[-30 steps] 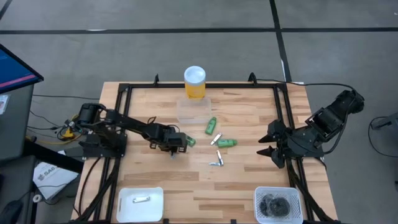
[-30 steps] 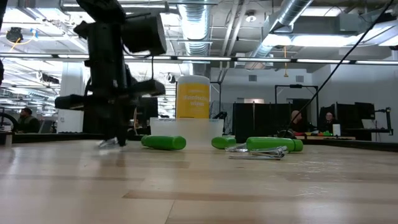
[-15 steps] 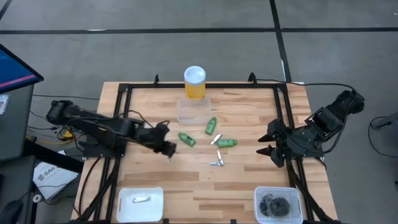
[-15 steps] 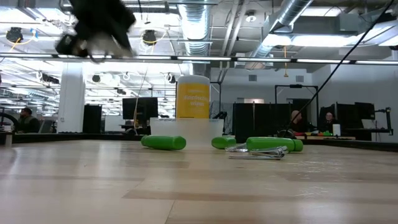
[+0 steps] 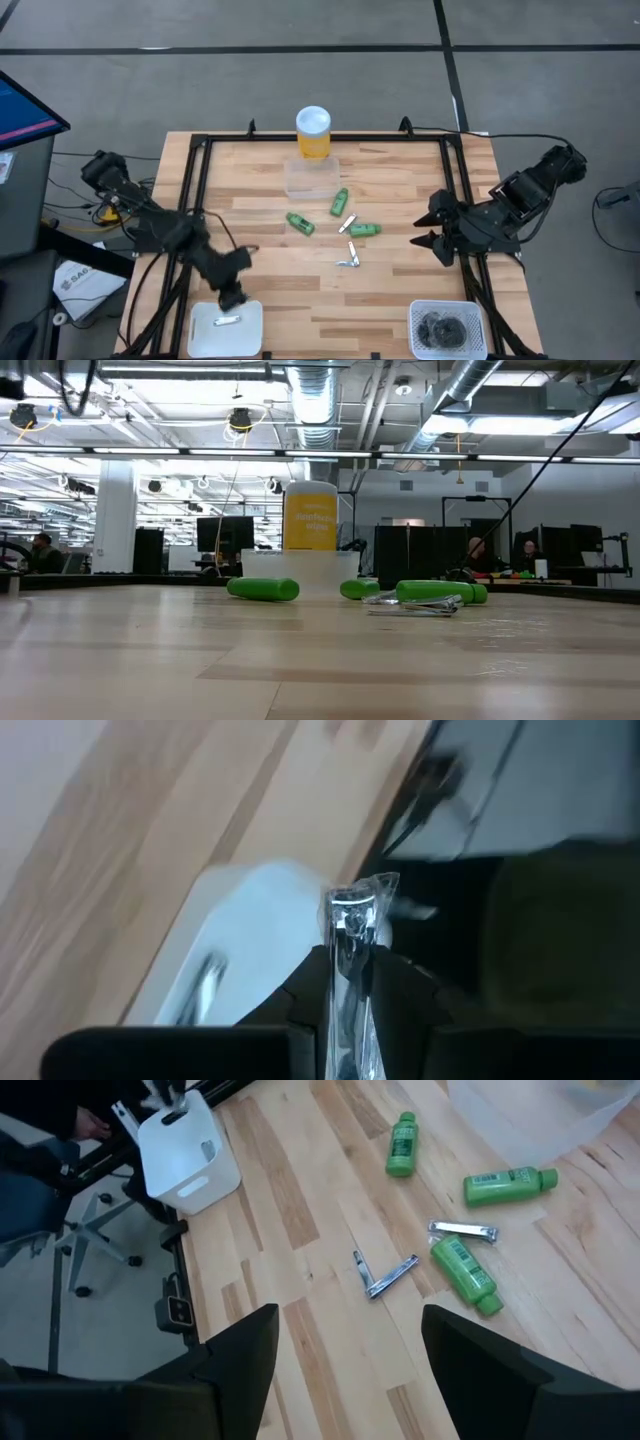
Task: Pick & Place Travel size toiletries
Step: Put the silver nail cutter into the left white bin
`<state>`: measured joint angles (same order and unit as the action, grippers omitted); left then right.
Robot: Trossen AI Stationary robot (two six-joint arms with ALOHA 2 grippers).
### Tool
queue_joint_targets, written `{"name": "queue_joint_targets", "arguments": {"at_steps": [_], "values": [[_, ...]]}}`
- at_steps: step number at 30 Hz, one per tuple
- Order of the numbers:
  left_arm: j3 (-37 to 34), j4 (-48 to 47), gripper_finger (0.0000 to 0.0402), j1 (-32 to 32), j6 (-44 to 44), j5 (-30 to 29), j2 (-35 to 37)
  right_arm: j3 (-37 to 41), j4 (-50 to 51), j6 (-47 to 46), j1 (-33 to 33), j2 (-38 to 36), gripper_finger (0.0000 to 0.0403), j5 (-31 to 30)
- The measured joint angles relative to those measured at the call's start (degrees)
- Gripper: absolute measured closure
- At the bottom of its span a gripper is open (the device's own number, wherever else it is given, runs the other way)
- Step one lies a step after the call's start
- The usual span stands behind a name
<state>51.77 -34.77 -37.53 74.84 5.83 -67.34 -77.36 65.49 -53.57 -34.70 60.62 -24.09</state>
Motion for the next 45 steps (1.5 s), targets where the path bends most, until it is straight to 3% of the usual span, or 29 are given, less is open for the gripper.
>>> {"name": "queue_joint_targets", "arguments": {"at_steps": [15, 29, 37, 45], "values": [[0.0, -1.1, 0.0356, -13.7, -1.2, -0.5, -17.4, 0.0, 0.0, 0.0, 3.3, 0.1, 0.0163, 0.0], [0.0, -1.2, 0.0348, -15.1, -8.6, -3.2, -23.4, 0.0, 0.0, -2.0, 3.7, 0.1, 0.0163, 0.3], [0.0, -1.0, 0.0299, -15.1, -8.6, -3.0, -23.3, 0.0, 0.0, -2.0, 3.7, 0.1, 0.0163, 0.3], [0.0, -0.7, 0.02, -11.7, -6.2, -0.2, -15.0, 0.0, -0.6, -3.9, 4.9, 0.5, 0.0163, 0.3]]}}
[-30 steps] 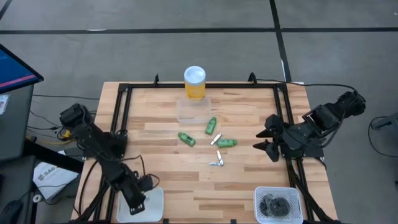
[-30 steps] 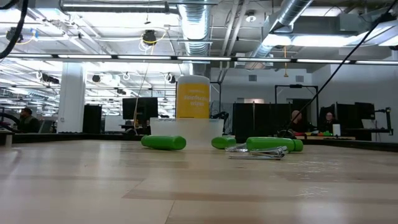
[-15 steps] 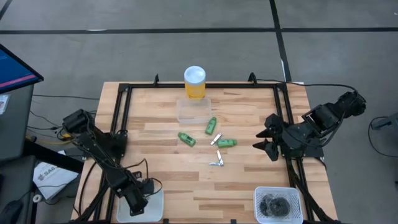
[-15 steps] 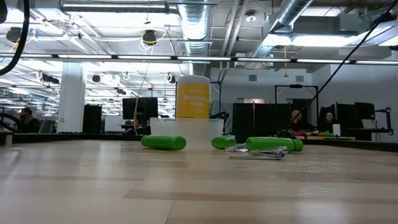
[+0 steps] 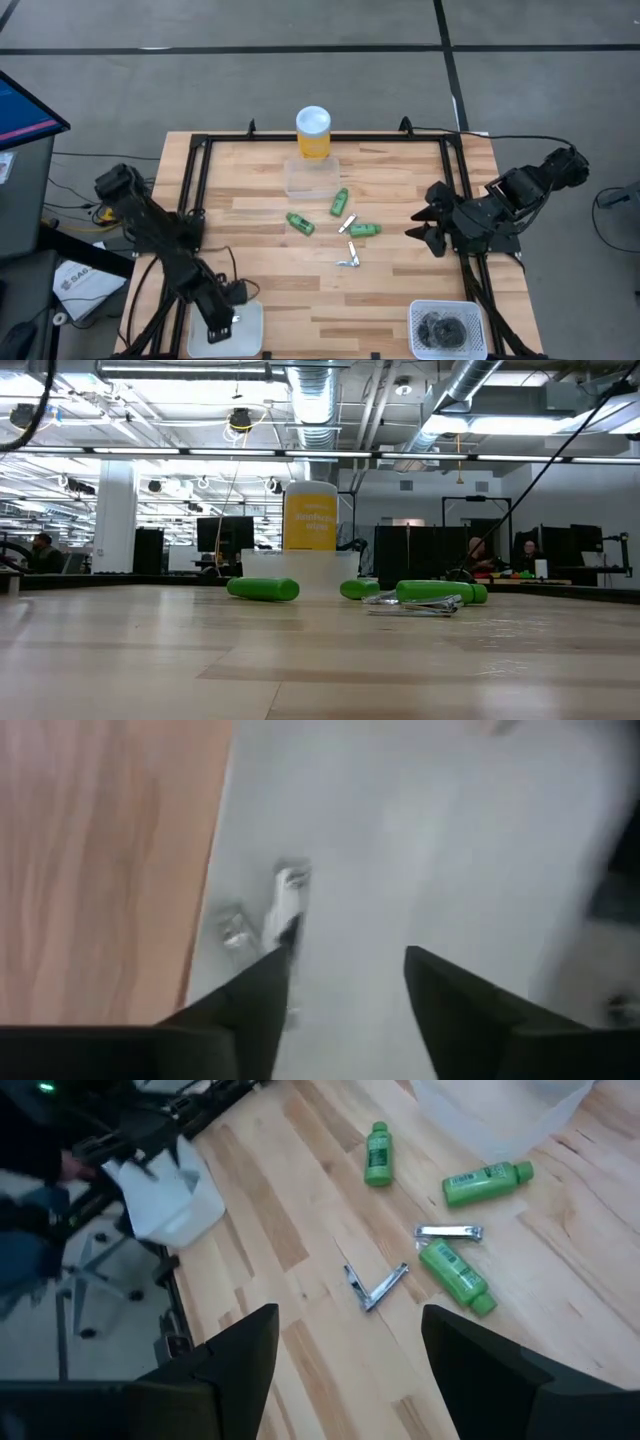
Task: Pick & Place Travel size toiletries
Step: Put the silver nail cutter into the left white bin
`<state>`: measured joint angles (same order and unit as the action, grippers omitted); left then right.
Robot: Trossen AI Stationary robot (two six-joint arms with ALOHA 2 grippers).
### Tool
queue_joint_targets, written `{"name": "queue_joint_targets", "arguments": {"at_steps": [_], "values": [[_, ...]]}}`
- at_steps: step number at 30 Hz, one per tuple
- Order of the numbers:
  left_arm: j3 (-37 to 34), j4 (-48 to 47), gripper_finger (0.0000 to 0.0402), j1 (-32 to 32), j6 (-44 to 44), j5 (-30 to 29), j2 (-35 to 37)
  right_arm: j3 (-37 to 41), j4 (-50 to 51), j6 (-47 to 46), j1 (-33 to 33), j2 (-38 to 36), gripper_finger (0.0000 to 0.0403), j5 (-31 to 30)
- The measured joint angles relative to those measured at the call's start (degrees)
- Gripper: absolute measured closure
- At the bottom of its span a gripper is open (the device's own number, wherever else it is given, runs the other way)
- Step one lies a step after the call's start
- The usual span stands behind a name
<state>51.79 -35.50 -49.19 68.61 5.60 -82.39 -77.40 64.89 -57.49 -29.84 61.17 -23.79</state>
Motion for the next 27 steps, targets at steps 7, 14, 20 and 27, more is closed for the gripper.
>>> {"name": "queue_joint_targets", "arguments": {"at_steps": [7, 14, 20, 27], "values": [[0.0, 0.0, 0.0172, 6.3, 5.0, -5.8, 16.5, 0.0, -0.7, 1.5, 8.3, 9.5, 0.0163, 9.6], [0.0, 0.0, 0.0191, 10.2, 4.7, -23.2, 27.9, 0.0, -0.5, 3.9, 13.6, 24.6, 0.0161, 17.8], [0.0, 0.1, 0.0184, 10.3, 3.6, -30.7, 32.0, 0.0, -2.8, 4.0, 16.0, 35.5, 0.0136, 19.8], [0.0, 0.2, 0.0179, 10.3, 3.4, -31.0, 32.4, 0.0, -8.5, 4.1, 16.6, 43.4, 0.0108, 21.8]]}}
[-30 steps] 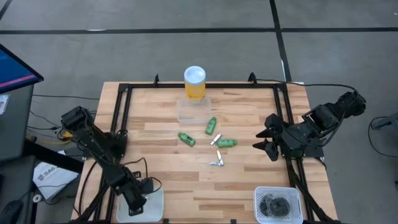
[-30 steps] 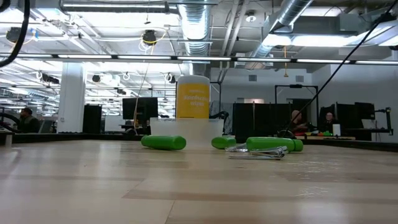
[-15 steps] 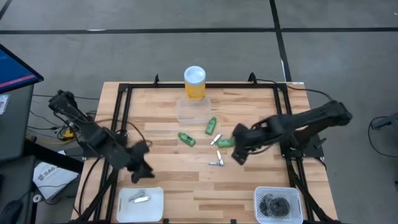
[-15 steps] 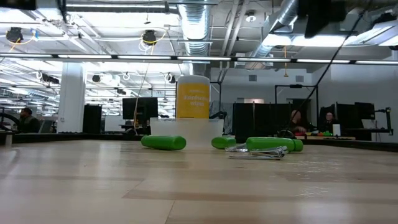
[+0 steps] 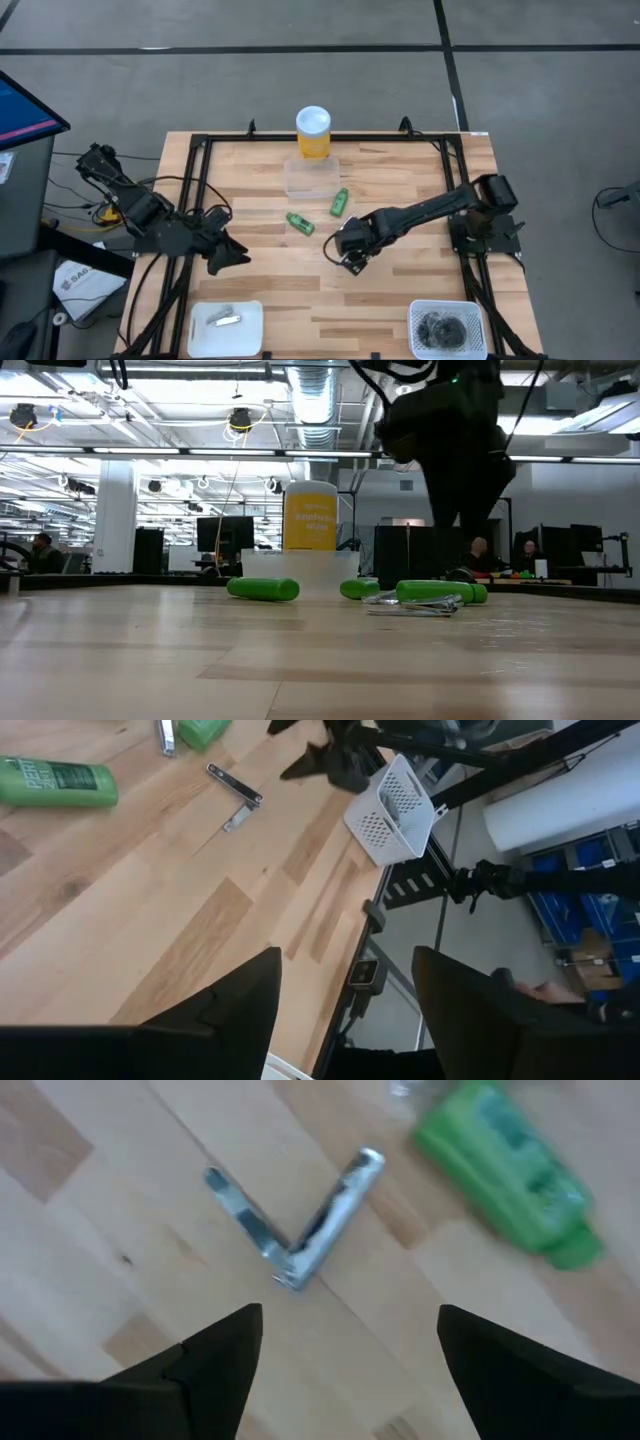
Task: Pick & Place Travel size toiletries
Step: Put the silver nail cutter into the left white bin
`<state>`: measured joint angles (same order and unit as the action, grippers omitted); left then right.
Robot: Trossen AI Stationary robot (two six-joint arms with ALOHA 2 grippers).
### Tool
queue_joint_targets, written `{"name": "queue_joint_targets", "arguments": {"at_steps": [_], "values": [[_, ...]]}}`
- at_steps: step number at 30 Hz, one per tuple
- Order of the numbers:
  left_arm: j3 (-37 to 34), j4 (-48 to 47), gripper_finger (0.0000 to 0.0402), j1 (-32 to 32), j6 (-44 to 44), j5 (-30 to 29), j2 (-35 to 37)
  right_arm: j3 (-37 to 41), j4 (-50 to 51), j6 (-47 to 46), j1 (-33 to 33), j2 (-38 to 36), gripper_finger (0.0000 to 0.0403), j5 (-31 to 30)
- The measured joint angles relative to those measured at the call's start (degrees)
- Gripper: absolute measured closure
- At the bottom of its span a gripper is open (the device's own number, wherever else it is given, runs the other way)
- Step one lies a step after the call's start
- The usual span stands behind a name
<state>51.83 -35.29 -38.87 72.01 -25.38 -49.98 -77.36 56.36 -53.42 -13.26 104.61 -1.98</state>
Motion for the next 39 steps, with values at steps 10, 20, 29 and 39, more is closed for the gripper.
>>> {"name": "queue_joint_targets", "arguments": {"at_steps": [10, 20, 29, 39], "values": [[0.0, 0.2, 0.0179, 0.0, -0.2, 0.1, 0.0, 0.0, -4.9, 2.3, 0.0, 7.0, 0.0107, 2.3], [0.0, 0.2, 0.0183, 0.0, -0.2, 0.1, 0.0, 0.0, -6.2, 3.0, 0.0, 10.4, 0.0119, 3.6], [0.0, 0.2, 0.0188, 0.0, -0.2, 0.1, 0.0, 0.0, -7.4, 3.7, -0.1, 11.1, 0.022, 5.1], [0.0, 0.2, 0.0189, 0.0, -0.2, 0.1, 0.0, 0.0, -7.6, 5.4, -0.1, 11.1, 0.0352, 5.2]]}}
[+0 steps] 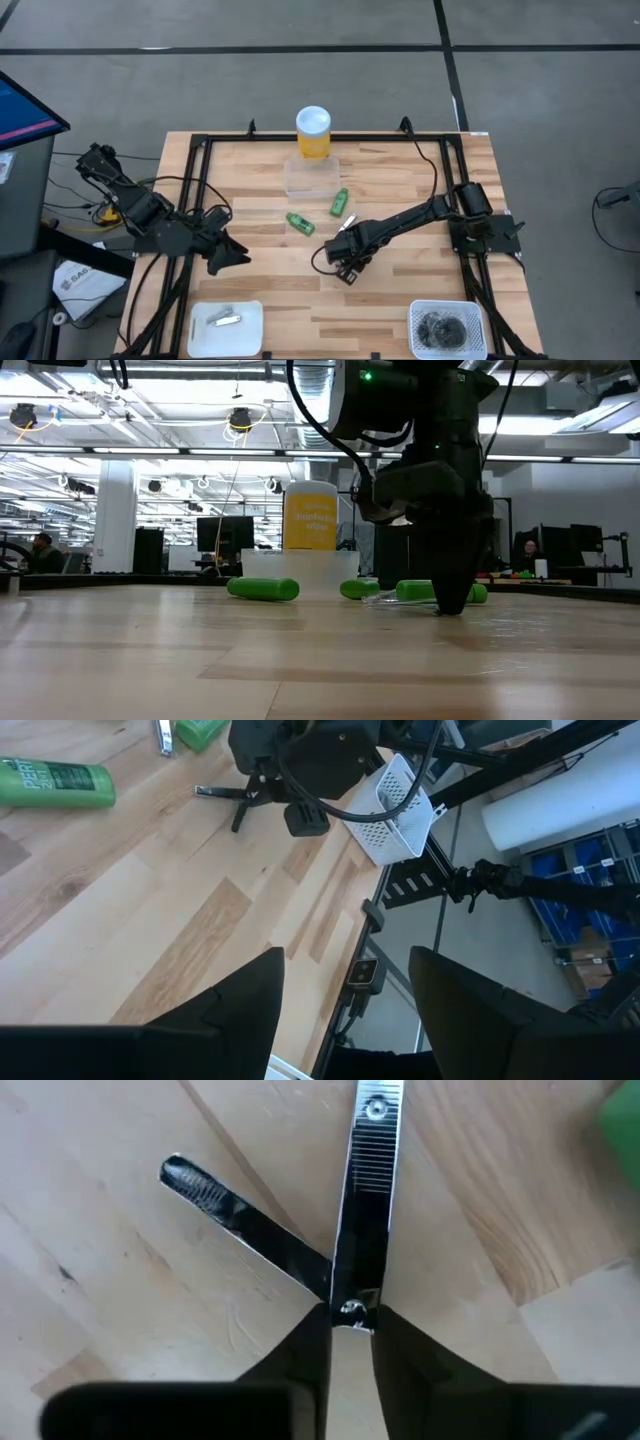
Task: Pick & Place Travel size toiletries
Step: Put the silver nail cutter into the left white bin
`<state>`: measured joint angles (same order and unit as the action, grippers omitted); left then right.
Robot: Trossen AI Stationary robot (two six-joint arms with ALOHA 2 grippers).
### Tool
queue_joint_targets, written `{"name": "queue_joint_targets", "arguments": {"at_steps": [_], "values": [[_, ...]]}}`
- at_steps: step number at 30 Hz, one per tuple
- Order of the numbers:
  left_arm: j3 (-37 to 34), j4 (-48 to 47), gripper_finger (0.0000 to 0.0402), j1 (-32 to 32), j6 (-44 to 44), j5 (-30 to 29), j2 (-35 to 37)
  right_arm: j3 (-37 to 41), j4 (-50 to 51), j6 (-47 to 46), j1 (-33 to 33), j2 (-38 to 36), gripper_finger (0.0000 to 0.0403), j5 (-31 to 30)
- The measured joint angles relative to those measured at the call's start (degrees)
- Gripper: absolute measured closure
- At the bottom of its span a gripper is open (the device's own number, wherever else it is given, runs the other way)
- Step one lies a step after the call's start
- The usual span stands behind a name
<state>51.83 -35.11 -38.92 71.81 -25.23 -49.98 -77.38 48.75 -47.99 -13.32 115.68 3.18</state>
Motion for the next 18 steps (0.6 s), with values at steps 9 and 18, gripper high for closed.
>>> {"name": "queue_joint_targets", "arguments": {"at_steps": [9, 18], "values": [[0.0, 0.0, 0.0189, 0.0, 0.0, -1.3, 0.0, 0.0, -0.1, 1.5, -0.1, -1.3, 0.0362, 1.5], [-0.1, 0.9, 0.0179, 0.0, -2.7, -10.4, 0.0, -0.2, -3.5, 2.0, 0.3, -13.1, 0.0362, -0.3]]}}
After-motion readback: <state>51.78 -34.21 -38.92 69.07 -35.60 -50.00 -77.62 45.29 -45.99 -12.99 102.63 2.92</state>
